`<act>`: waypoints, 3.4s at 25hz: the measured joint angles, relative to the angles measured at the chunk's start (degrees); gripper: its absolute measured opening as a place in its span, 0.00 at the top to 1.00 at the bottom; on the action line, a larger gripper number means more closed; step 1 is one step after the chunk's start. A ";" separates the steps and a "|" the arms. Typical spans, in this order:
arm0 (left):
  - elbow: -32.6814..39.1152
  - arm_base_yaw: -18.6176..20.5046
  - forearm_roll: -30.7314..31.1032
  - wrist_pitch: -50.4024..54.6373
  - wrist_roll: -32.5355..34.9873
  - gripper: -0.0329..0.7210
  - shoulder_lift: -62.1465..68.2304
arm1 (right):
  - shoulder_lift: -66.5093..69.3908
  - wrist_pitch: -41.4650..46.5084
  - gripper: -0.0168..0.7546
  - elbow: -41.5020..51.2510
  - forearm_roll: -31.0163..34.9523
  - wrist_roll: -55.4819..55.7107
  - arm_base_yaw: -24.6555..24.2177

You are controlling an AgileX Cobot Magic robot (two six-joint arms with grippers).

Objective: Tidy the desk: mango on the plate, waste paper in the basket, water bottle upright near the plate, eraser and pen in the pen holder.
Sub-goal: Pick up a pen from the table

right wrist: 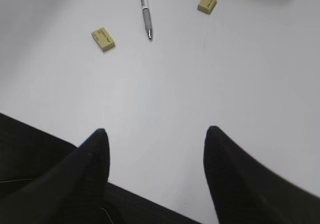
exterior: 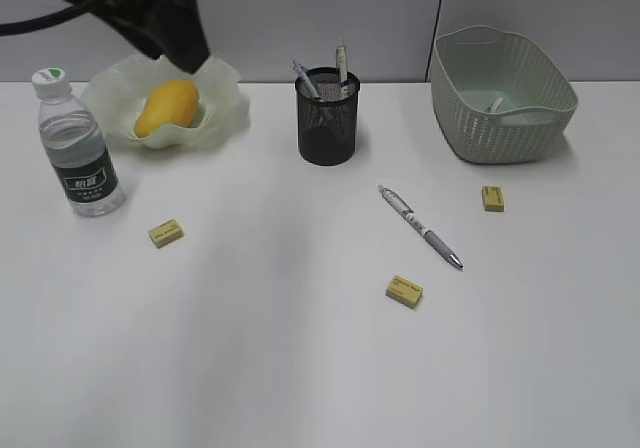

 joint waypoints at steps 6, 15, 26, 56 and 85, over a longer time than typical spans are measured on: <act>18.17 0.00 0.22 -1.21 0.00 0.51 -15.77 | 0.00 0.00 0.36 0.00 0.00 0.04 0.00; 42.18 0.00 1.59 -8.32 -2.38 0.52 -42.63 | 0.00 0.00 0.36 0.00 0.00 0.04 0.00; 60.34 0.00 5.00 -9.25 -10.83 0.39 -72.64 | 0.05 0.00 0.36 0.00 0.00 0.04 0.00; 64.69 0.00 6.08 -8.36 -11.22 0.19 -78.16 | 74.58 0.72 0.36 -39.57 -1.16 -8.58 0.00; 64.69 0.00 5.83 -8.36 -11.22 0.20 -78.16 | 106.87 5.81 0.76 -67.00 4.37 -12.71 -2.13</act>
